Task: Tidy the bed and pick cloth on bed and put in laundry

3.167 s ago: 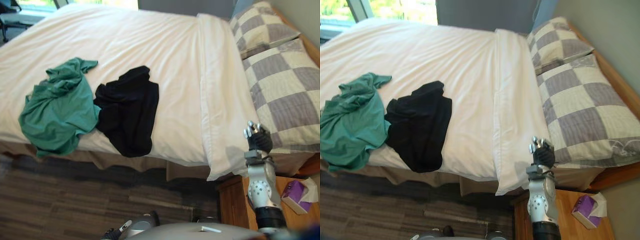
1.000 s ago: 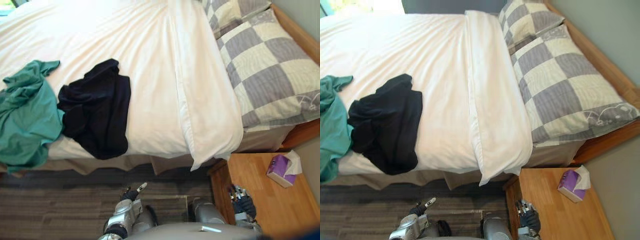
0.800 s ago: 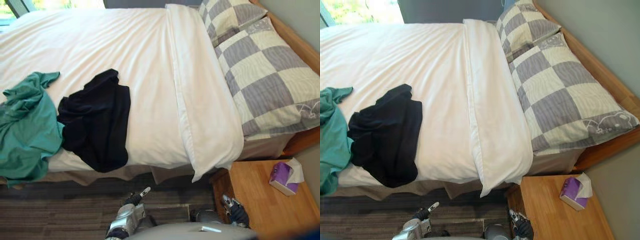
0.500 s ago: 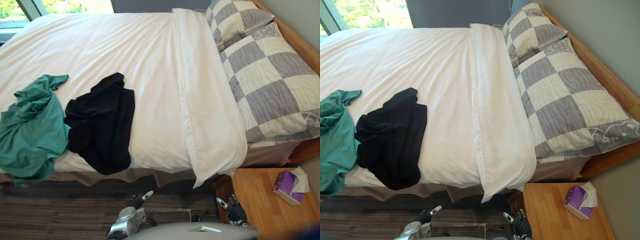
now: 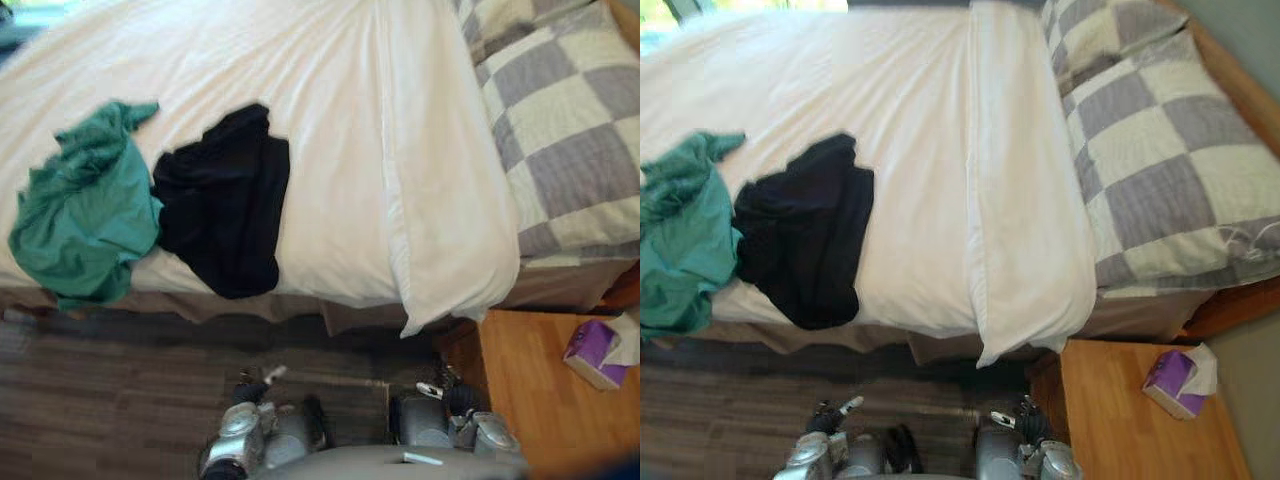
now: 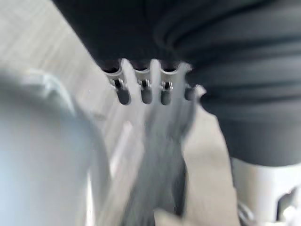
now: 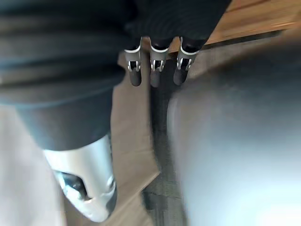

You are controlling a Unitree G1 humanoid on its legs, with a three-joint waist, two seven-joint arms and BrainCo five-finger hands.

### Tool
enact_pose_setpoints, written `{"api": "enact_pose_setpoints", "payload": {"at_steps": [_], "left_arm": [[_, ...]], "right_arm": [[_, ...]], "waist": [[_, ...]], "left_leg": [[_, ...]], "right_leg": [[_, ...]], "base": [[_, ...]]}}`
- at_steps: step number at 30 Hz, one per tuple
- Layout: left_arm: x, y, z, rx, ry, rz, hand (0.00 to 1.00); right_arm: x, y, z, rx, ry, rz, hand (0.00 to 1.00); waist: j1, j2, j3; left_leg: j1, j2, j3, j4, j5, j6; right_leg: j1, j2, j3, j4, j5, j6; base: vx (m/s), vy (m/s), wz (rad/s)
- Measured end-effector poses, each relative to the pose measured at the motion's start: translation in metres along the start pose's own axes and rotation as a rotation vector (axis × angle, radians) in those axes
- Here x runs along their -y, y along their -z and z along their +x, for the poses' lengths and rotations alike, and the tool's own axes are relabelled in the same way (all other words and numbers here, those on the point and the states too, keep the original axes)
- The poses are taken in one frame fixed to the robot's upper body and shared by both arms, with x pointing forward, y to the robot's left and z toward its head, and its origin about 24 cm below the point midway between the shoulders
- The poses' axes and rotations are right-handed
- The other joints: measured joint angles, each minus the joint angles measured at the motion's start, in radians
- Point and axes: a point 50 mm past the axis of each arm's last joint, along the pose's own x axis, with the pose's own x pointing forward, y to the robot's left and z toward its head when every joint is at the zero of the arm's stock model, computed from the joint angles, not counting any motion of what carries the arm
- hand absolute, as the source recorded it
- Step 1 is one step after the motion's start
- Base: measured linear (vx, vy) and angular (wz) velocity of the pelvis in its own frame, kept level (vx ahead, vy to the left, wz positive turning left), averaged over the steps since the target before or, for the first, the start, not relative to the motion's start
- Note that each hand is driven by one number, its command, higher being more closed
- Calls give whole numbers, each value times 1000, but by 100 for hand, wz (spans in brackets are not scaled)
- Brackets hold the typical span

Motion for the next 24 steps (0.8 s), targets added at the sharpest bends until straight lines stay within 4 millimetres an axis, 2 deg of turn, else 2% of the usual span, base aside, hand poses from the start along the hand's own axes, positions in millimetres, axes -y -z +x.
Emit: {"api": "enact_pose_setpoints", "payload": {"at_steps": [1, 2, 3, 4, 5, 6, 7, 8, 10, 11, 12, 13, 14, 15, 16, 17, 18, 19, 20, 21, 22, 23, 24], "left_arm": [[-3, -3, 1, 14, -28, -38, 0], [-4, -4, 1, 27, -42, -85, 0], [-7, -8, 2, 49, -52, -105, 0], [-8, -10, 2, 65, -63, -149, 0], [-12, -7, 1, 74, -75, -173, 0], [-14, -5, 0, 81, -79, -181, 0], [-15, 0, -3, 88, -80, -205, 0], [-13, 2, -4, 89, -68, -218, 0], [-8, 8, -6, 76, -44, -224, 0], [-4, 12, -8, 62, -41, -230, 0], [-1, 15, -9, 49, -34, -234, 0], [-6, 7, -5, 64, -36, -206, 0], [-10, 7, -4, 56, -33, -180, 0], [-11, 7, -3, 52, -27, -146, 0], [-9, 6, -2, 53, 26, -37, 0], [-1, 3, -2, 50, 95, 54, 0], [4, 2, -1, 47, 123, 88, 0], [11, 1, -1, 37, 158, 127, 0], [17, 0, -1, 28, 187, 164, 0], [27, 3, -3, 6, 223, 192, 0], [34, 6, -5, -7, 256, 232, 0], [37, 8, -6, -21, 271, 273, 0], [42, 4, -6, -21, 285, 302, 0]], "right_arm": [[1, 0, 0, 6, 5, 19, 0], [4, -2, 0, 15, 15, 25, 0], [3, -1, 0, 13, 15, 27, 0], [11, -3, 1, 13, 40, 27, 0], [17, -1, -1, 3, 68, 0, 0], [20, 1, -2, -7, 81, -16, 0], [27, 8, -7, -25, 108, -19, 0], [31, 14, -11, -47, 122, -39, 0], [35, 20, -16, -63, 138, -70, 0], [39, 22, -19, -65, 152, -78, 0], [41, 22, -20, -63, 159, -82, 0], [36, 25, -20, -63, 158, -55, 0], [32, 26, -17, -73, 149, -47, 0], [31, 26, -15, -86, 141, -50, 0], [27, 23, -11, -102, 125, -57, 0], [24, 17, -6, -100, 112, -55, 0], [22, 14, -4, -93, 105, -48, 0], [19, 12, -2, -91, 93, -53, 0], [17, 11, -1, -93, 81, -63, 0], [21, 9, -1, -97, 84, -72, 0], [21, 9, 0, -96, 80, -68, 0], [18, 8, 1, -93, 66, -57, 0], [13, 7, 2, -92, 42, -49, 0]], "waist": [[7, -14, 8], [11, -27, 15], [3, -43, 25], [15, -15, 34], [11, -8, 38], [9, -1, 41], [8, 9, 42], [14, 25, 35], [13, 41, 30], [21, 59, 19], [27, 74, 9], [37, 36, -1], [29, 22, -19], [26, 13, -26], [21, 13, -27], [18, 16, -25], [15, 20, -23], [11, 29, -26], [8, 29, -27], [2, 49, -32], [-1, 57, -35], [-14, 49, -31], [-17, 35, -30]], "left_leg": [[-16, 0, 1, 20, 1, -2], [-45, 3, -7, 78, -2, -27], [-78, 18, -34, 156, -43, -14], [-93, 97, -76, 220, -72, 8], [-81, 192, -106, 202, -66, -31], [-65, 233, -117, 169, -54, -49], [-29, 302, -124, 97, -18, -79], [-6, 332, -136, 46, 30, -166], [6, 316, -197, 29, 77, -255], [14, 302, -191, 13, 85, -249], [26, 296, -177, -4, 77, -249], [28, 268, -127, 12, 59, -230], [29, 234, -104, -30, 58, -200], [40, 221, -90, -62, 69, -183], [75, 207, -79, -139, 95, -154], [115, 203, -58, -233, 137, -130], [137, 199, -49, -274, 157, -117], [160, 194, -26, -313, 174, -106], [180, 177, -4, -333, 179, -100], [214, 154, 2, -350, 179, -99], [223, 138, 9, -333, 193, -87], [203, 124, 0, -259, 193, -81], [202, 62, -47, -320, 139, -101]], "right_leg": [[-30, -7, 5, 34, -15, -8], [-54, -18, 11, 80, -41, -19], [-62, -22, 23, 85, -48, -24], [-57, -1, 30, 91, -57, -6], [-52, 11, 49, 98, -67, 16], [-47, 11, 57, 105, -74, 26], [-41, 9, 72, 117, -90, 49], [-30, -3, 88, 117, -100, 70], [15, -40, 89, 82, -94, 104], [53, -61, 74, 26, -71, 126], [68, -71, 64, -6, -55, 131], [81, -126, 43, -65, -5, 112], [94, -156, -18, -143, 84, 88], [104, -162, -58, -186, 123, 93], [127, -131, -150, -250, 149, 140], [140, -61, -245, -309, 159, 146], [150, -17, -286, -348, 166, 135], [168, 56, -320, -439, 188, 104], [217, 121, -331, -562, 258, -14], [275, 129, -309, -651, 321, -47], [287, 119, -271, -655, 329, -45], [310, 85, -246, -653, 330, -46], [329, 48, -222, -650, 330, -46]], "base": [[-38, -135, 6], [-36, -152, 7], [-18, -163, -18], [39, -109, -37], [81, -43, -40], [118, 49, -29], [133, 164, -23], [148, 225, -17], [209, 408, 5], [242, 529, 2], [275, 697, 1], [261, 648, 6], [258, 599, 6], [184, 311, -9], [247, 275, -32], [238, 210, -37], [224, 169, -37], [152, 78, -26], [195, 103, -30], [201, 138, -28], [217, 169, -22], [200, 214, -9], [199, 230, 2]]}}
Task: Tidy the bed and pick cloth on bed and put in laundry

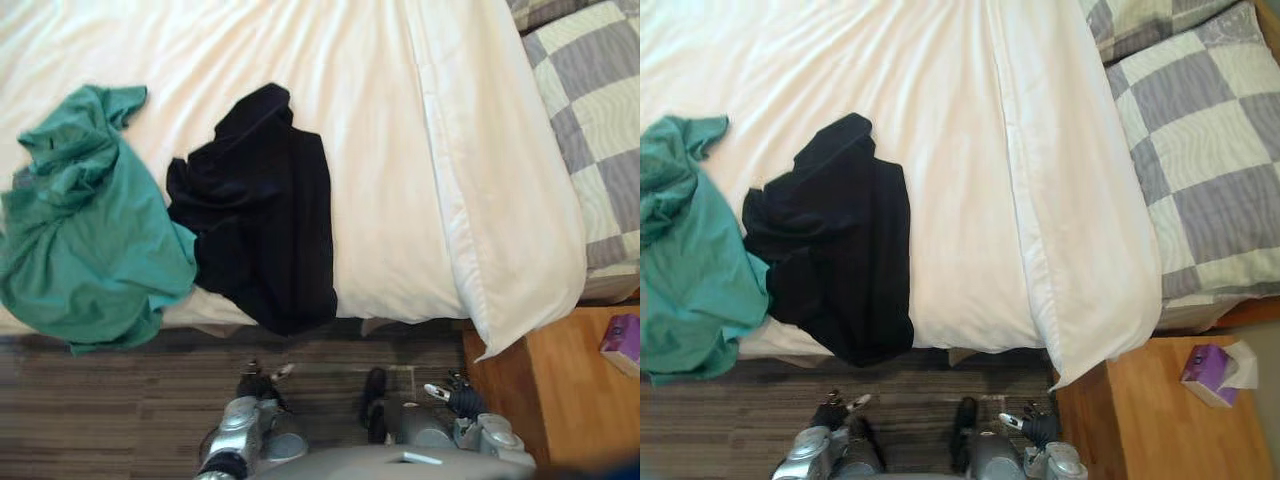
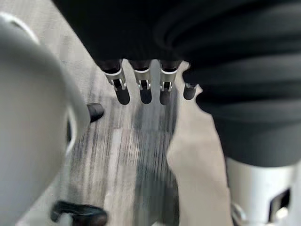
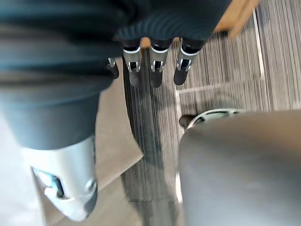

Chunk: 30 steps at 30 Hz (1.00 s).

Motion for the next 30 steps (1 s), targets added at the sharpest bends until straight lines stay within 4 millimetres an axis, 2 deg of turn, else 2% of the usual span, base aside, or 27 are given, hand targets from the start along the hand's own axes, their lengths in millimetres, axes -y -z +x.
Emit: {"api": "enact_pose_setpoints", "payload": {"at_steps": [1, 2, 3, 4, 5, 7, 9, 11, 15, 16, 22, 29, 30], "left_arm": [[5, -4, 1, -5, 17, 28, 0], [10, -2, 1, -28, 21, 54, 0], [8, -3, 2, -49, 0, 30, 0], [3, -5, 3, -56, -14, 28, 0], [-1, -6, 3, -70, -21, 33, 0], [-6, 0, 3, -99, -28, 50, 0], [-10, 12, 0, -134, -34, 64, 0], [-9, 28, -4, -182, -23, 46, 0], [-4, 32, -6, -167, 8, 17, 0], [-14, 53, -12, -216, 4, 12, 0], [-16, 54, -12, -218, -4, 0, 0], [-30, 68, -18, -258, -84, -247, 0], [-31, 69, -18, -265, -97, -288, 0]], "right_arm": [[1, 0, 0, -6, -6, -4, 0], [3, 0, 0, -15, -4, -15, 0], [-8, 2, 1, -17, -27, -4, 0], [-14, 2, 2, -14, -43, -8, 0], [-18, -2, 4, -2, -52, -6, 0], [-19, -3, 4, 3, -44, -5, 0], [-18, 1, 3, -9, -37, -18, 0], [-16, 5, 1, -18, -27, -29, 0], [-11, 8, -1, -25, -9, -34, 0], [-8, 21, -4, -61, -4, -16, 0], [-8, 21, -4, -60, -4, -10, 0], [-1, 23, -5, -60, 27, 65, 0], [4, 24, -7, -60, 46, 100, 0]], "waist": [[-6, 16, -7], [-3, 42, -14], [-9, 36, -33], [-14, 26, -36], [-12, 10, -38], [-13, 3, -37], [-17, 6, -35], [-32, 18, -37], [-35, 40, -62], [-25, 27, -106], [-24, 28, -106], [-22, 39, -103], [-24, 38, -99]], "left_leg": [[8, -52, -30, -113, 26, 14], [12, -69, -18, -170, 142, 64], [29, -84, -21, -179, 138, 59], [29, -88, -19, -182, 138, 59], [35, -95, -15, -199, 138, 59], [52, -102, -9, -223, 138, 59], [90, -106, 14, -245, 139, 57], [151, -109, 32, -264, 142, 52], [199, -112, 32, -309, 149, 50], [241, -110, -4, -349, 166, 37], [239, -110, -7, -349, 165, 37], [235, -119, -22, -342, 156, 37], [202, -121, -25, -283, 123, 41]], "right_leg": [[5, -15, 1, 12, 0, 2], [12, 3, 3, 32, -11, 19], [28, -9, 5, 31, -36, 39], [26, -13, 6, 30, -39, 42], [25, -16, 17, 21, -42, 44], [33, -15, 33, 6, -43, 44], [50, -15, 55, 1, -44, 46], [96, -15, 61, -5, -44, 46], [126, -8, 59, -7, -56, 54], [185, 4, 51, -34, -83, 52], [184, 3, 47, -35, -83, 52], [189, -13, 13, -36, -92, 61], [172, -32, 3, -2, -111, 67]], "base": [[149, 225, -20], [145, 177, -6], [120, 122, -7], [100, 73, 9], [54, 54, -9], [38, 48, -18], [27, 26, -33], [17, 5, -30], [-33, -4, -3], [0, 0, 0], [0, 0, 1], [13, 12, 10], [34, 61, 14]]}}
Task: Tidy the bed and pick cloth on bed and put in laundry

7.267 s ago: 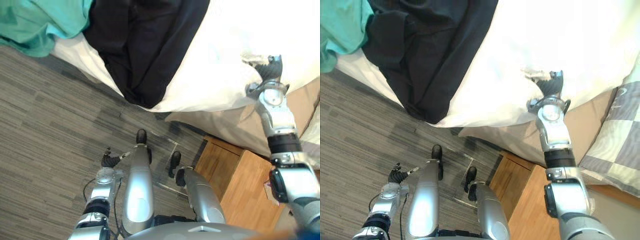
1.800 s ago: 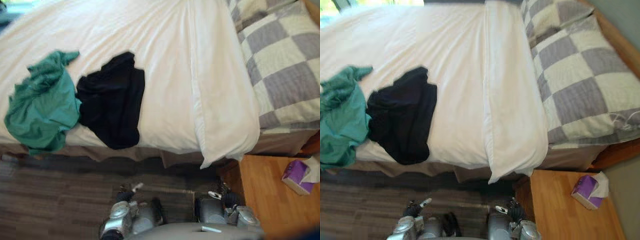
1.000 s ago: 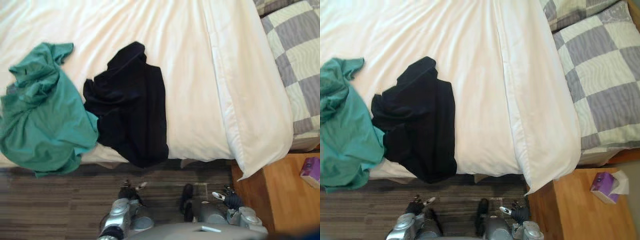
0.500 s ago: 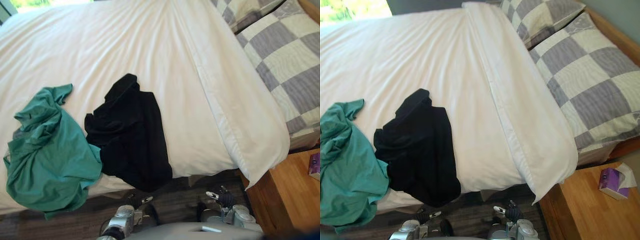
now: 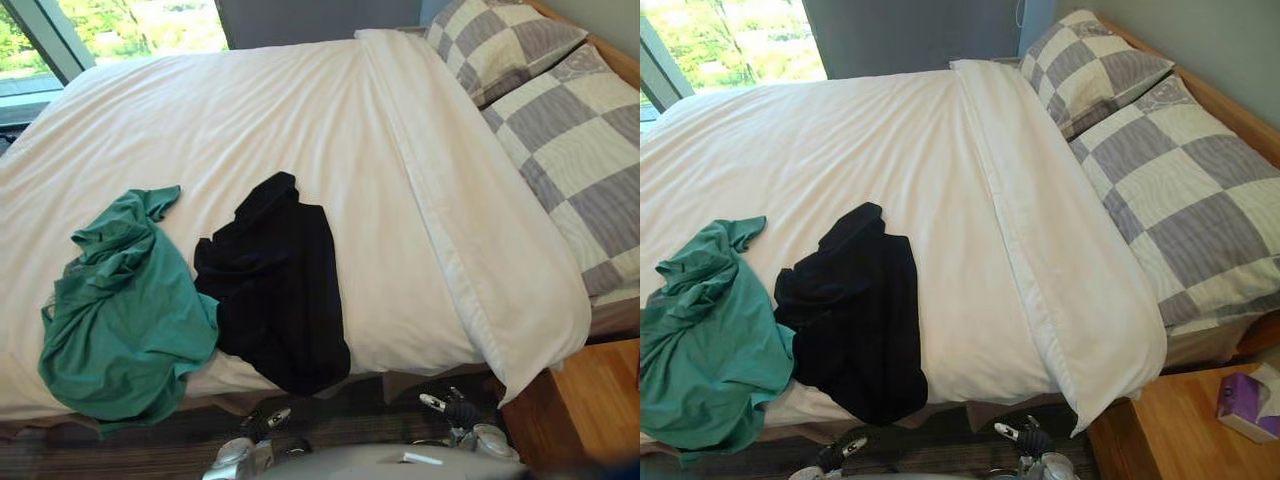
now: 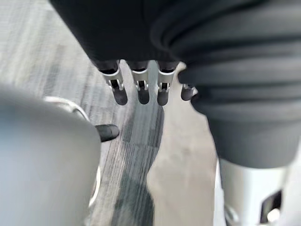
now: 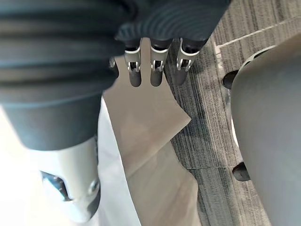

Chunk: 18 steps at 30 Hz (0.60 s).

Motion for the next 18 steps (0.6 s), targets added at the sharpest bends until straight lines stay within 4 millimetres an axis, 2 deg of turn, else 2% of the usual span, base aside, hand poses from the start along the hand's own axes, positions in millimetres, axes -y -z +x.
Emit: {"api": "enact_pose_setpoints", "payload": {"at_steps": [1, 2, 4, 5, 6, 7, 8, 9, 10, 11, 12, 14, 15, 16, 17, 18], "left_arm": [[1, -3, 0, 9, 0, -45, 0], [2, -6, 0, 14, 1, -63, 0], [3, -16, 0, 40, -19, -152, 0], [3, -18, 0, 47, -28, -181, 0], [1, -26, 0, 68, -45, -230, 0], [-3, -37, 0, 109, -56, -299, 0], [-2, -41, -1, 127, -51, -327, 0], [-3, -46, -1, 159, -50, -334, 0], [-4, -48, -1, 176, -72, -329, 0], [-6, -46, -2, 186, -87, -327, 0], [-10, -43, -3, 210, -111, -329, 0], [-8, -41, -5, 247, -115, -357, 0], [-7, -39, -5, 244, -121, -383, 0], [-5, -37, -4, 234, -118, -398, 0], [3, -31, -4, 207, -93, -385, 0], [7, -29, -4, 195, -81, -363, 0]], "right_arm": [[6, -2, -1, 7, 15, 17, 0], [8, -4, -1, 15, 23, 28, 0], [10, -19, 1, 72, 30, 57, 0], [9, -23, 2, 90, 25, 58, 0], [5, -33, 4, 125, 16, 54, 0], [2, -45, 6, 159, 8, 48, 0], [3, -53, 7, 184, 11, 38, 0], [9, -66, 6, 232, 31, 7, 0], [20, -77, 3, 277, 63, -32, 0], [25, -81, 1, 295, 82, -44, 0], [34, -88, -2, 324, 112, -61, 0], [42, -93, -5, 342, 133, -70, 0], [43, -89, -6, 341, 137, -55, 0], [42, -84, -7, 336, 134, -47, 0], [37, -66, -9, 303, 114, -18, 0], [33, -58, -9, 288, 99, -5, 0]], "waist": [[0, 6, 13], [2, 10, 22], [5, 9, 72], [5, 1, 87], [4, -27, 110], [11, -64, 134], [18, -51, 142], [18, -59, 151], [16, -48, 153], [15, -48, 153], [14, -48, 153], [17, -39, 150], [14, -31, 146], [14, -24, 142], [19, 7, 127], [21, 23, 119]], "left_leg": [[-59, 15, -1, 119, -58, 10], [-93, 24, 0, 181, -86, 13], [-195, 38, 9, 355, -148, 16], [-214, 37, 14, 382, -154, 12], [-262, 35, 22, 458, -165, -4], [-329, 76, 42, 591, -208, 22], [-341, 132, 40, 640, -230, 36], [-357, 240, 17, 680, -243, 23], [-356, 320, -46, 661, -227, 8], [-353, 347, -80, 642, -211, 3], [-361, 390, -147, 613, -168, -11], [-369, 422, -224, 619, -113, -25], [-363, 415, -244, 625, -86, -77], [-365, 409, -244, 628, -77, -133], [-366, 403, -241, 627, -78, -185], [-359, 391, -236, 614, -78, -187]], "right_leg": [[-43, -16, -1, 79, -33, 2], [-75, -27, -1, 129, -52, 2], [-231, -93, 2, 382, -141, 2], [-273, -113, 2, 442, -158, -3], [-344, -155, 13, 534, -187, -23], [-397, -176, 59, 594, -236, -30], [-428, -172, 70, 637, -240, -37], [-488, -173, 104, 724, -252, -48], [-535, -187, 133, 794, -253, -48], [-558, -198, 155, 823, -255, -44], [-585, -226, 194, 848, -280, 1], [-613, -273, 228, 854, -311, 71], [-609, -311, 244, 844, -296, 117], [-597, -323, 242, 826, -283, 140], [-538, -343, 204, 735, -228, 163], [-509, -335, 175, 687, -199, 157]], "base": [[25, 52, 11], [-21, 32, 1], [-82, 32, -16], [-118, -26, -26], [-115, -119, -34], [-113, -142, -50], [-94, -107, -69], [-87, -9, -61], [-82, 62, -46], [-82, 162, -19], [-64, 189, -5], [-77, 324, -2], [-116, 545, 10], [-128, 723, 42], [-98, 699, 42], [-74, 810, 39]]}}
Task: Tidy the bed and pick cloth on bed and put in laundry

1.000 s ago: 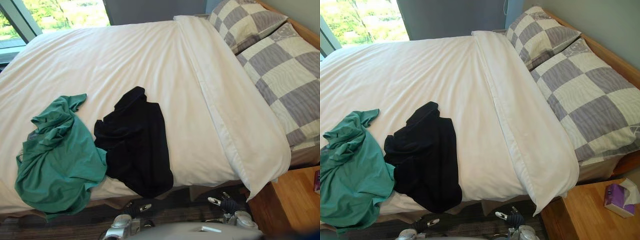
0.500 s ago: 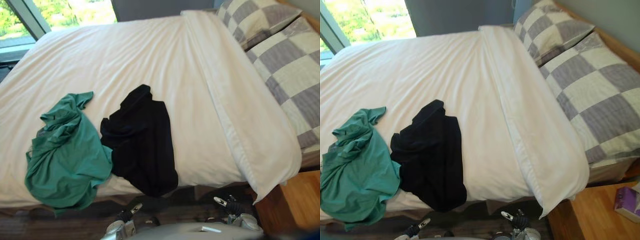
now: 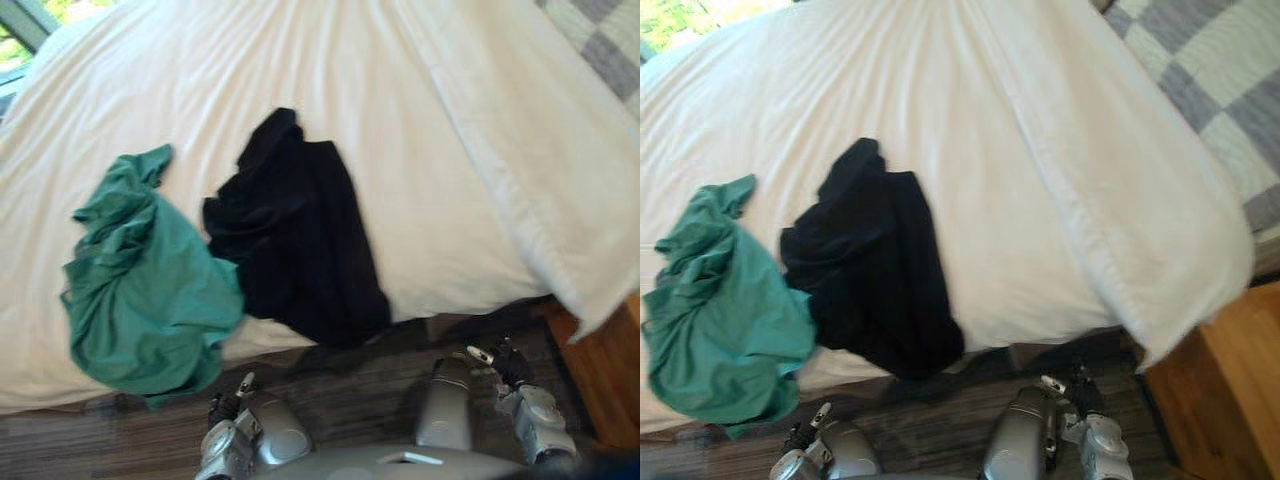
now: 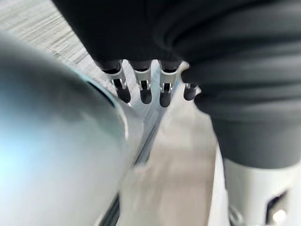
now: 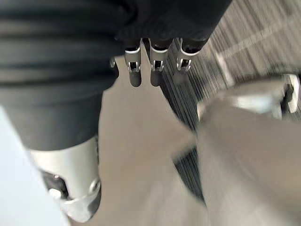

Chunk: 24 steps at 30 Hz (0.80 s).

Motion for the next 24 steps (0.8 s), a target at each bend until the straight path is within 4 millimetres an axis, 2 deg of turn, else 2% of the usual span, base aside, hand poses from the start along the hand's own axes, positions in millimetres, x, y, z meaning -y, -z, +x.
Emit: {"api": "enact_pose_setpoints", "payload": {"at_steps": [1, 2, 3, 4, 5, 6, 7, 8, 9, 10, 11, 12, 13, 14, 15, 17, 19, 24], "left_arm": [[0, 3, 0, -17, -4, 33, 0], [-7, 0, 1, -15, -19, 33, 0], [-20, -11, 5, -2, -33, 62, 0], [-24, -13, 5, -16, -17, 104, 0], [-23, -13, 6, -26, -3, 115, 0], [-17, -10, 6, -50, 32, 135, 0], [-3, -12, 6, -54, 88, 155, 0], [5, -13, 5, -53, 116, 165, 0], [19, -15, 5, -52, 158, 184, 0], [34, -10, 2, -71, 201, 213, 0], [35, -9, 2, -73, 205, 221, 0], [38, -6, 1, -77, 216, 240, 0], [33, -6, 2, -82, 201, 250, 0], [31, -6, 2, -82, 195, 252, 0], [27, -4, 2, -82, 189, 249, 0], [18, 3, 0, -88, 173, 240, 0], [8, 8, -1, -89, 164, 220, 0], [-11, 23, -6, -124, 122, 199, 0]], "right_arm": [[-10, 11, -4, -3, -3, 48, 0], [-21, 14, -3, -1, -20, 77, 0], [-47, 18, -2, -17, -121, 62, 0], [-67, 17, -1, -13, -233, 5, 0], [-75, 15, 0, -5, -275, -20, 0], [-88, 10, 0, 21, -354, -63, 0], [-95, 2, 1, 50, -411, -100, 0], [-96, -1, 2, 64, -428, -118, 0], [-94, -4, 3, 74, -437, -146, 0], [-87, 2, 2, 42, -432, -172, 0], [-87, 5, 1, 32, -430, -173, 0], [-85, 10, -1, 12, -437, -200, 0], [-89, 15, -3, 1, -460, -227, 0], [-91, 18, -4, -10, -471, -236, 0], [-98, 22, -5, -19, -490, -236, 0], [-99, 27, -7, -39, -497, -251, 0], [-106, 32, -10, -54, -534, -313, 0], [-112, 38, -13, -84, -581, -369, 0]], "waist": [[6, 19, -25], [9, -12, -25], [33, -58, -45], [39, -64, -49], [38, -61, -51], [29, -57, -53], [11, -51, -57], [1, -44, -56], [-10, -38, -56], [-24, 0, -50], [-27, 1, -51], [-28, 4, -51], [-21, -4, -54], [-21, -8, -56], [-19, -22, -65], [-1, -38, -75], [9, -34, -83], [20, -31, -102]], "left_leg": [[35, 3, 31, -44, -111, -5], [40, -17, 55, -52, -134, -8], [63, -43, 136, -85, -120, 3], [101, -54, 175, -143, -95, 11], [121, -62, 195, -183, -78, 18], [151, -95, 218, -273, -34, 42], [157, -143, 225, -367, 19, 75], [157, -172, 226, -406, 42, 92], [162, -232, 216, -471, 76, 116], [170, -263, 185, -515, 107, 136], [172, -270, 179, -519, 113, 139], [194, -294, 143, -534, 132, 147], [208, -304, 119, -536, 132, 147], [211, -307, 102, -537, 132, 148], [212, -314, 80, -544, 139, 148], [221, -328, 75, -574, 163, 152], [251, -343, 76, -635, 186, 154], [293, -377, 70, -672, 190, 155]], "right_leg": [[46, 3, -41, -96, 76, -3], [57, -14, -45, -142, 126, -6], [68, -30, -114, -229, 228, -31], [86, 14, -227, -201, 223, -22], [100, 59, -261, -184, 211, -26], [121, 177, -274, -176, 170, -56], [133, 274, -257, -227, 108, -94], [147, 309, -236, -276, 93, -119], [195, 353, -166, -385, 77, -152], [241, 391, -75, -467, 96, -137], [253, 396, -57, -480, 99, -142], [317, 401, -12, -536, 123, -169], [353, 396, -13, -543, 126, -170], [368, 392, -24, -546, 126, -170], [378, 386, -45, -552, 125, -171], [390, 374, -66, -557, 123, -172], [404, 367, -70, -561, 122, -170], [423, 336, -72, -564, 125, -148]], "base": [[-63, 675, 13], [-67, 761, -27], [-54, 609, -61], [-35, 527, -71], [-8, 464, -45], [2, 488, -8], [11, 399, 12], [-19, 327, 43], [-57, 259, 68], [-51, 281, 68], [-4, 213, 77], [41, 109, 69], [33, 99, 79], [-15, 69, 73], [-41, 40, 62], [-49, 35, 41], [-46, 52, 17], [-61, 85, 4]]}}
